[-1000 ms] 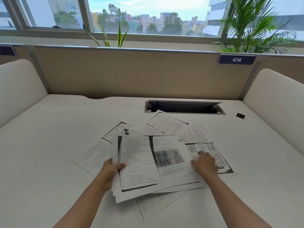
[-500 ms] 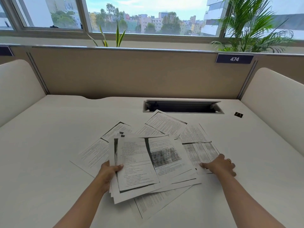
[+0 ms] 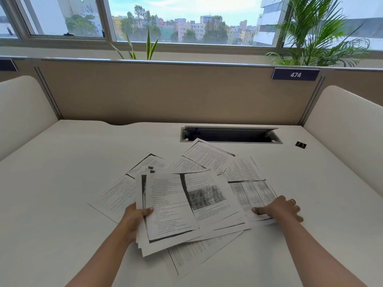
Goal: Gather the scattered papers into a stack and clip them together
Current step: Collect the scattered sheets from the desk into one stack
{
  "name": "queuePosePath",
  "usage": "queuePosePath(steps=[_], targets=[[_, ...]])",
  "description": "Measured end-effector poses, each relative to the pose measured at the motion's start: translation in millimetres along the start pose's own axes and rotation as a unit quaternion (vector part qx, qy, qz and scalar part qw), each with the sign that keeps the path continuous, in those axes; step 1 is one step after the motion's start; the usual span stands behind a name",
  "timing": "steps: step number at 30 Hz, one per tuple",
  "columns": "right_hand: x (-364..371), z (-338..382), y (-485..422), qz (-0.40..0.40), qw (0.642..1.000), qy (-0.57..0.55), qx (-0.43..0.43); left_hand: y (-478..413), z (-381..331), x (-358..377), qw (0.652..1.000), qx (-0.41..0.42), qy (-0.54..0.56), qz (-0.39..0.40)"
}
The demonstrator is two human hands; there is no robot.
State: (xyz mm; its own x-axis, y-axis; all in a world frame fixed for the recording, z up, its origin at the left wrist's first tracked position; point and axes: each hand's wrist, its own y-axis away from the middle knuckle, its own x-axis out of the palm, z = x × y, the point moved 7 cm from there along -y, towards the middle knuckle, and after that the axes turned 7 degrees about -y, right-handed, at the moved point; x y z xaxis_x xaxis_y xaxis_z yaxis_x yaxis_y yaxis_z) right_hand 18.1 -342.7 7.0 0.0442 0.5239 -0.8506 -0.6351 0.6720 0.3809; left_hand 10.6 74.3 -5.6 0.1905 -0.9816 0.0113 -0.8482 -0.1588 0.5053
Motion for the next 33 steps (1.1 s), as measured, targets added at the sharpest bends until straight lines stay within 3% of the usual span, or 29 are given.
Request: queuePosePath(steps=[7, 14, 17, 21, 28, 33], targets=[[7, 0, -3, 0.02, 0.998, -0.053, 0.009, -2, 3, -1, 1.0, -0.006, -0.001, 0.0], [17, 9, -2, 0.034, 0.984, -0.165, -0.057, -2, 4, -1, 1.0, -0.008, -0.001, 0.0], [16, 8, -2, 0.009, 0.957, -0.285, -0.061, -3, 5, -2, 1.0, -0.01, 0.002, 0.002], [14, 7, -2, -0.003, 0.889, -0.457, -0.029, -5, 7, -4, 1.0, -0.015, 0.004, 0.003], [-35, 33, 30, -0.153, 0.881, -0.429, -0.127, -4, 6, -2, 1.0, -0.015, 0.008, 0.006], [-71, 67, 63, -0.227, 0.844, -0.43, -0.227, -2, 6, -1, 1.0, -0.015, 0.005, 0.003]])
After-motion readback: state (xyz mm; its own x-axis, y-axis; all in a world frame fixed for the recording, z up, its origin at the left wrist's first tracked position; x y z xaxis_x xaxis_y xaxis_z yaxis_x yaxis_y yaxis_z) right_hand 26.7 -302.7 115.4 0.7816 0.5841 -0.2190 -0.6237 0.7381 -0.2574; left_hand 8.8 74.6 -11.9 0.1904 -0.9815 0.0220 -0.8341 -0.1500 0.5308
